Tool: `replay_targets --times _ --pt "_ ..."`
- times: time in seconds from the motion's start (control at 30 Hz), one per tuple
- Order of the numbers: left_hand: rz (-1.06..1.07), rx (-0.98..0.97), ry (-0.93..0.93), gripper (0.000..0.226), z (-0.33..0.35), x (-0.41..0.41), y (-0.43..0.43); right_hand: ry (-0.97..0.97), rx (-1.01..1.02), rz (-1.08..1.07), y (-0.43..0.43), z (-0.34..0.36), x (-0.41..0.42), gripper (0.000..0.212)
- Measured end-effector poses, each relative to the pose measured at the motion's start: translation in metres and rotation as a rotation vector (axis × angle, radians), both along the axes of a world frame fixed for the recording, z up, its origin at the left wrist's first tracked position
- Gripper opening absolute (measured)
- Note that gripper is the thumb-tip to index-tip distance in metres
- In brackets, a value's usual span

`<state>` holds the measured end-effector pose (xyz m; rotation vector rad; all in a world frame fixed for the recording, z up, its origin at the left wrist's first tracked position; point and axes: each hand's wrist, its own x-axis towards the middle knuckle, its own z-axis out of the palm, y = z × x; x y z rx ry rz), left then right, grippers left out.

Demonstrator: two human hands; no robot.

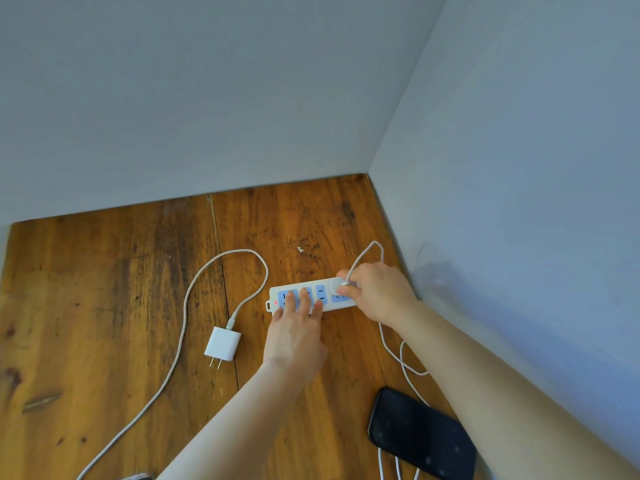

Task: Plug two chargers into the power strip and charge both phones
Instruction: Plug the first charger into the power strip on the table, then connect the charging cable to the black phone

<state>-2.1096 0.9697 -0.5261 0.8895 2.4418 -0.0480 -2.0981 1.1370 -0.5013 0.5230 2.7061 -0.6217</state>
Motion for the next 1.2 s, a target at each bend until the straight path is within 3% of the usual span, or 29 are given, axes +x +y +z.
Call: replay_targets --times 0.27,0.47,0.63,0.83,1.2 --pt "0.0 0.016 -0.01 0.071 -0.001 0.001 -0.003 -0.029 -0.13 -0.072 0.005 0.0 -0.002 0.042" --pt "0.008 0.029 -0.002 0.073 -0.005 0.0 -0.003 -0.048 0.03 -0.061 -0.006 0.005 -0.003 0.043" --pt "-0.015 -0.045 0.037 0.077 0.0 0.003 -0.004 0.169 0.083 -0.22 -0.021 0.008 0.016 0.033" --pt "0.053 0.187 0.061 0.067 -0.007 0.081 -0.019 0.223 -0.075 -0.349 -0.019 0.015 0.104 0.029" --pt "0.073 0.092 -0.048 0.065 -0.033 0.205 -0.044 0.083 -0.11 -0.506 -0.015 -0.006 0.293 0.012"
